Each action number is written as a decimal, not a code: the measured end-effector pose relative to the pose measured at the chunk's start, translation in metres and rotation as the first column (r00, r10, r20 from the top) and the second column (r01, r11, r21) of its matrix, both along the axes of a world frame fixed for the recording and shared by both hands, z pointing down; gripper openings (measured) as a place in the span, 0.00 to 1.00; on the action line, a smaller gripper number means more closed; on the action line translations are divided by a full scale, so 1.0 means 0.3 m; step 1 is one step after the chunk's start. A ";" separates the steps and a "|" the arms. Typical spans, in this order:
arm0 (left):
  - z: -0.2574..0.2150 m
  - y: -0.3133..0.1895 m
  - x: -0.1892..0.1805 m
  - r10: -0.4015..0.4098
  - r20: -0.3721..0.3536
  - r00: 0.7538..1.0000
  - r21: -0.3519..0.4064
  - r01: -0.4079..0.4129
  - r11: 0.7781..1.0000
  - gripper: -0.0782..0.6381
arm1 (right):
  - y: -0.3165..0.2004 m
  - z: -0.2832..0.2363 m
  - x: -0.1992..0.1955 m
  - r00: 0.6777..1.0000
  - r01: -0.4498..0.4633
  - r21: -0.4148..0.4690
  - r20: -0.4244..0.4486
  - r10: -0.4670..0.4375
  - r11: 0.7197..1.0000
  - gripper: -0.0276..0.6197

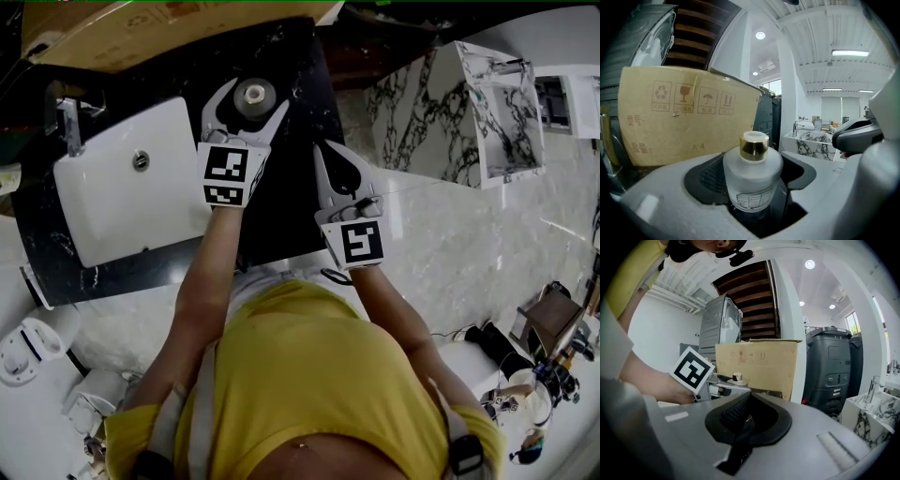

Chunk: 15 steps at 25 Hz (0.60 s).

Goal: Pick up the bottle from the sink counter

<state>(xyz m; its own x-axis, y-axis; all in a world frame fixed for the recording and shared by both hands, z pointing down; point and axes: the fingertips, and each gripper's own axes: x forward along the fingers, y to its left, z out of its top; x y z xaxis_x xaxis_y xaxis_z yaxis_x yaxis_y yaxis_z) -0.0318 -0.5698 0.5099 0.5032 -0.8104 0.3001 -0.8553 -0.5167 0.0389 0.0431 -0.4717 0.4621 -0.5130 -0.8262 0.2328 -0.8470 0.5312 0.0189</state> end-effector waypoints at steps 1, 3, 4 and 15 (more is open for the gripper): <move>-0.022 0.012 -0.002 -0.002 0.001 1.000 0.008 0.002 1.000 0.58 | 0.003 -0.008 0.001 1.000 0.000 0.003 0.002 0.000 1.000 0.05; -0.068 0.039 -0.007 -0.007 -0.011 1.000 0.019 0.007 1.000 0.58 | 0.008 -0.020 0.005 1.000 0.008 0.017 -0.004 -0.008 1.000 0.05; -0.093 0.052 -0.010 -0.011 -0.017 1.000 0.025 0.012 1.000 0.58 | 0.009 -0.025 0.008 1.000 0.015 0.027 -0.010 -0.015 1.000 0.05; -0.405 0.269 -0.040 -0.089 -0.023 0.996 0.145 0.091 0.985 0.58 | 0.044 -0.190 0.072 1.000 -0.016 0.134 0.007 0.016 0.991 0.04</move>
